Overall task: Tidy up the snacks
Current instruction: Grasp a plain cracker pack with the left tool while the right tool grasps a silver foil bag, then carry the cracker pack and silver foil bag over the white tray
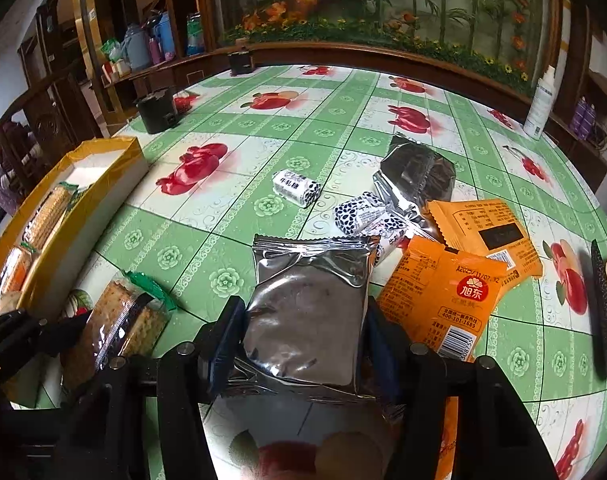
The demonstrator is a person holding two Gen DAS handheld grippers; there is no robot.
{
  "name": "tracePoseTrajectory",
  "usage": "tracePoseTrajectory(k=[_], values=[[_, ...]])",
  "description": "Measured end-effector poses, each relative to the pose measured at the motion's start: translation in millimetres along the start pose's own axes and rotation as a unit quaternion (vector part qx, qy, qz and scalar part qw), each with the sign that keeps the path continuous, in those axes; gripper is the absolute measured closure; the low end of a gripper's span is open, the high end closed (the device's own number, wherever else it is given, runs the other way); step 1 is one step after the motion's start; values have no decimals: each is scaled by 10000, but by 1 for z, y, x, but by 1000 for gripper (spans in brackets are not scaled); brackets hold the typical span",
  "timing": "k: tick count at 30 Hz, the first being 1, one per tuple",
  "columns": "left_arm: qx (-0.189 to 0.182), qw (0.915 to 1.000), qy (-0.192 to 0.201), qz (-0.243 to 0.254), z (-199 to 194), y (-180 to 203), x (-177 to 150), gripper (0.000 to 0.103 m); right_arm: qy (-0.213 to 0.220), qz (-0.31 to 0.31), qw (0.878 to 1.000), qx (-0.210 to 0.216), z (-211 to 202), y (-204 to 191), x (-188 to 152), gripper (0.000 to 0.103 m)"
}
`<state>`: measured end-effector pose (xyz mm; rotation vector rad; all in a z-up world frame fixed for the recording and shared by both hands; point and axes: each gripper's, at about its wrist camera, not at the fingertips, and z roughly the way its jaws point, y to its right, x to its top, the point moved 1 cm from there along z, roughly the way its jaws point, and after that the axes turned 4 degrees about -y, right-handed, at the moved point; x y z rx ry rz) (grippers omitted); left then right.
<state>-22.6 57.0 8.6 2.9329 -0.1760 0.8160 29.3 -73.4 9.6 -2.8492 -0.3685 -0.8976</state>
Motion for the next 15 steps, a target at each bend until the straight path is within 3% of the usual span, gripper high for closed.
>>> tracePoseTrajectory(k=[6,15], values=[[-170,9998,29,-129,-3,-3,3,57,376,447,9972,471,-15,12,6,40],[-178,9990,327,-232,-25,-9,11,57,614,570,9947,604,-25,10,9,40]])
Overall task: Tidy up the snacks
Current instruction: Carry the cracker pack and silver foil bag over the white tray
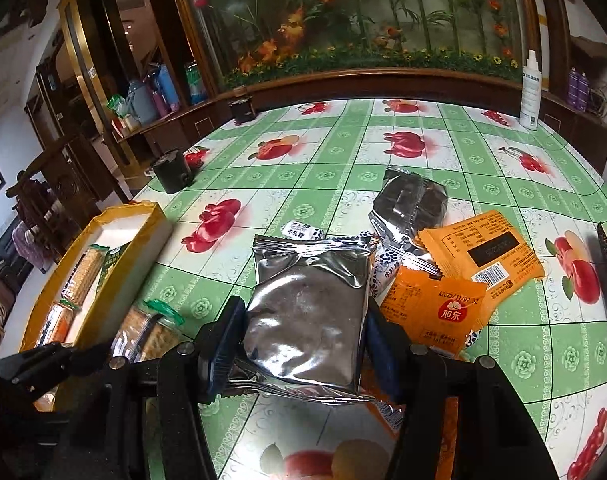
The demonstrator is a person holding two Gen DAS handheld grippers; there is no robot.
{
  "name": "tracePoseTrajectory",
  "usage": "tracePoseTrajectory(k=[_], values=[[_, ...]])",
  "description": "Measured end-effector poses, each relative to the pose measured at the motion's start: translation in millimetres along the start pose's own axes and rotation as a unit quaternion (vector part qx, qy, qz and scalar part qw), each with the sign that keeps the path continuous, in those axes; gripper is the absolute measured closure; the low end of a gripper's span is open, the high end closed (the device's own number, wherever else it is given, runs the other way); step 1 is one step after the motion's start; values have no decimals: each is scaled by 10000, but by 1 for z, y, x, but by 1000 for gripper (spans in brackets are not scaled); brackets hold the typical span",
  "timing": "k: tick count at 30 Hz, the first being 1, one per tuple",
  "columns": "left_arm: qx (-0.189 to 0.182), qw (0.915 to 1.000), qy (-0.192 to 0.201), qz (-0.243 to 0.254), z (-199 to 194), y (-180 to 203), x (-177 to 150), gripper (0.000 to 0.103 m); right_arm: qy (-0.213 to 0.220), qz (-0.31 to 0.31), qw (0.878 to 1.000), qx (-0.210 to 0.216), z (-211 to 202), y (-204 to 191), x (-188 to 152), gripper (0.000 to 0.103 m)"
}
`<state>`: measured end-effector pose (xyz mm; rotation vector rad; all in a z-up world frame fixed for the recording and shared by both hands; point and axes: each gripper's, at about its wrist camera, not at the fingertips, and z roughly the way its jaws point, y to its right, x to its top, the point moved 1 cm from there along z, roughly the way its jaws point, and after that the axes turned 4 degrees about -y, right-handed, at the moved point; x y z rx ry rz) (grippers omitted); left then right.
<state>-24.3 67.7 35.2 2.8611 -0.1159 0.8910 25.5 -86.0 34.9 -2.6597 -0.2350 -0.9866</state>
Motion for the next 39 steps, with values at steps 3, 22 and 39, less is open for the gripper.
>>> tracePoseTrajectory(k=[3,22,39], values=[[6,9999,104,-38,-9,-3,3,57,3,-48,10000,26,0,-3,0,40],[331,9933,575,-948,-66,-111,1,57,-202,-404,9916,1210,5,-92,23,40],[405,9877,119,-1507,-40,-169,-17,57,-1099,-1049,9799,1292,98,-211,67,40]])
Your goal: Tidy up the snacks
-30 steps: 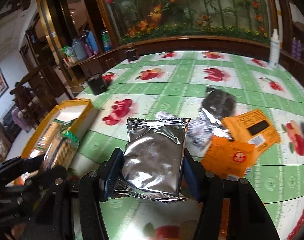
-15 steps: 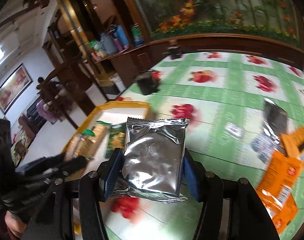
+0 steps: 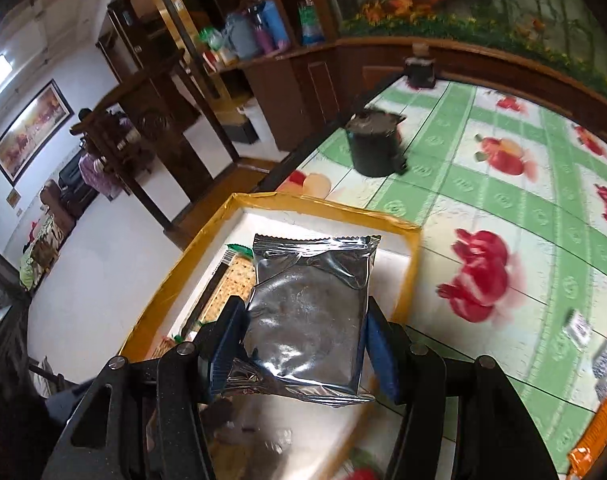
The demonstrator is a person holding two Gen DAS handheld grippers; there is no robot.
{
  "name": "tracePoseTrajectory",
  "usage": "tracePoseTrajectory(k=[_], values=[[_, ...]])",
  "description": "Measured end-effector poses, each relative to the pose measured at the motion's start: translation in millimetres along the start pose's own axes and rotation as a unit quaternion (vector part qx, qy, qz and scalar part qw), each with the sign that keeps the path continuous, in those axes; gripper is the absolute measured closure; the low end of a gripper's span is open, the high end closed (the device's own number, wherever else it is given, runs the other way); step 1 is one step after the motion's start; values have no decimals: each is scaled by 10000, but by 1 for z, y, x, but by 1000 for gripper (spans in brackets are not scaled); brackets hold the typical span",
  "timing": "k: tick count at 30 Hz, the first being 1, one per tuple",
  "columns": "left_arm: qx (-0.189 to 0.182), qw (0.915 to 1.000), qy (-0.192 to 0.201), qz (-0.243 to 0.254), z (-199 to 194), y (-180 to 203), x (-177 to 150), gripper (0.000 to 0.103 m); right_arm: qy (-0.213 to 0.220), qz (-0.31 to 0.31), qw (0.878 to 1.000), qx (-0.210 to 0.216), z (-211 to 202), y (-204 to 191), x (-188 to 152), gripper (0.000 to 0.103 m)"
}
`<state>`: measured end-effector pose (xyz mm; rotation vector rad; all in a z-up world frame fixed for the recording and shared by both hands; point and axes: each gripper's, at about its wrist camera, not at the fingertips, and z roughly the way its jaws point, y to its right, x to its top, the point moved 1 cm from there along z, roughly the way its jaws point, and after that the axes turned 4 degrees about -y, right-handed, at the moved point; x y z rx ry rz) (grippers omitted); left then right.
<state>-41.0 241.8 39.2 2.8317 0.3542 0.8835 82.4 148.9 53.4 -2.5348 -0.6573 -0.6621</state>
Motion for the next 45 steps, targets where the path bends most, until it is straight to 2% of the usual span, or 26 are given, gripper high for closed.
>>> tracePoseTrajectory(k=[7,15,19,22,24,30,33,36,42,45], values=[[-62,9998,-173,-45,7,-2,5,57,-328,13,9992,-241,31,-2,11,40],[-85,9998,-169,-51,8,-2,7,57,-435,111,9985,-311,41,3,10,39],[-81,9998,-153,-84,8,-2,8,54,-430,123,9987,-258,39,3,10,39],[-124,9997,-135,-145,7,-4,8,44,-425,161,9987,-223,36,4,9,37],[-109,9997,-123,-170,5,-5,8,44,-408,182,9988,-199,33,5,8,37],[-158,9996,-54,-227,-4,-7,5,44,-97,348,9993,128,6,11,1,37],[-195,9996,63,-185,-13,-4,4,44,164,415,9990,60,-17,15,-7,31],[-213,9996,183,-95,-22,4,3,44,356,454,9983,-65,-36,22,-20,30],[-319,9985,371,233,-38,37,1,44,597,558,9967,-19,-68,42,-46,30],[-368,9976,375,448,-41,58,-2,44,797,777,9937,154,-89,64,-62,30]])
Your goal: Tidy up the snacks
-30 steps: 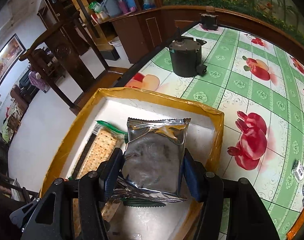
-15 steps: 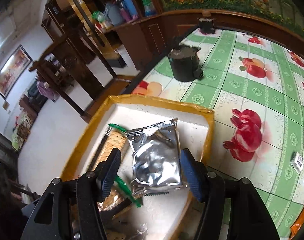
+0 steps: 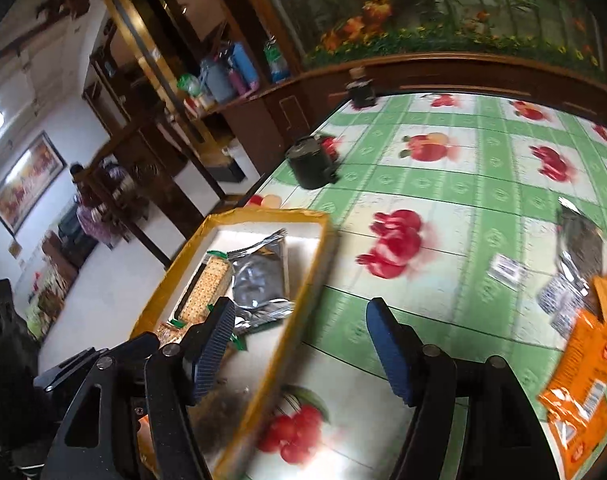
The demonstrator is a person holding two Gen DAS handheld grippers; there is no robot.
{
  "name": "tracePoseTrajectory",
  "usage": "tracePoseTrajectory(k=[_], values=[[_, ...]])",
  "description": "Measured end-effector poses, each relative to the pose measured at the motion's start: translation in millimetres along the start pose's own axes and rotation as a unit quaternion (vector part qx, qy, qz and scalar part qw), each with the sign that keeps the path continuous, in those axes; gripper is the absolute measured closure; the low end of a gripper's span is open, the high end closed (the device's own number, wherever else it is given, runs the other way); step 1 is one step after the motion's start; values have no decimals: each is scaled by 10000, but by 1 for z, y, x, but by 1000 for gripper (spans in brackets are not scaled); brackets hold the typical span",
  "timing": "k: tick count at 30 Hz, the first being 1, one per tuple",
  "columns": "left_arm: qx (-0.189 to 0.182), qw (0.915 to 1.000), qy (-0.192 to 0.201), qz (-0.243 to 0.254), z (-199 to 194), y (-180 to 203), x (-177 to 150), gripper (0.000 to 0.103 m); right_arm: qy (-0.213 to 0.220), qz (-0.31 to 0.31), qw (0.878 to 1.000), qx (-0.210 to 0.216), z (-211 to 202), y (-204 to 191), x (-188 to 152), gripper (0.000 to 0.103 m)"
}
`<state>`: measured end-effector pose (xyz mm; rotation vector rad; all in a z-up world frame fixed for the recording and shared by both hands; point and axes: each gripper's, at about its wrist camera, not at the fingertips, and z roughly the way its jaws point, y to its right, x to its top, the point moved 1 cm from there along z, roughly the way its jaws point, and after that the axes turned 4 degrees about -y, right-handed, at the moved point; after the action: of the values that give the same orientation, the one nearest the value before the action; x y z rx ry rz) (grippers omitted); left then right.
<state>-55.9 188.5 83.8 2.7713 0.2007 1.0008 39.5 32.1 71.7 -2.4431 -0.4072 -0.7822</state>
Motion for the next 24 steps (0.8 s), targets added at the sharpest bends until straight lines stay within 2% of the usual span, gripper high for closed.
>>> tracePoseTrajectory(k=[3,6,8,11,15,17,19,21,23,24], values=[[-46,9997,-43,226,1,22,-1,44,101,230,9996,139,-24,28,-6,30],[-121,9989,-97,441,4,44,-4,43,293,343,9990,-62,-52,60,-9,30],[-197,9978,-172,602,7,60,-6,40,458,516,9971,-323,-75,96,-10,30],[-376,9949,-333,874,18,91,-10,38,651,1060,9908,-532,-101,153,-14,30],[-647,9894,-622,1145,41,131,-15,36,860,1780,9790,-505,-116,216,-28,31],[-845,9857,-807,1217,53,149,-15,28,877,2151,9707,-620,-121,236,-32,31],[-1066,9817,-966,1248,70,170,-12,26,969,2486,9626,-465,-127,252,-35,31],[-1272,9764,-1152,1309,87,189,-8,24,1020,2590,9592,-488,-132,257,-36,31],[-1324,9724,-1293,1419,103,204,-5,15,1092,2637,9567,-573,-137,259,-37,31],[-1308,9699,-1409,1497,116,215,-4,15,1100,2633,9567,-573,-138,259,-38,31]])
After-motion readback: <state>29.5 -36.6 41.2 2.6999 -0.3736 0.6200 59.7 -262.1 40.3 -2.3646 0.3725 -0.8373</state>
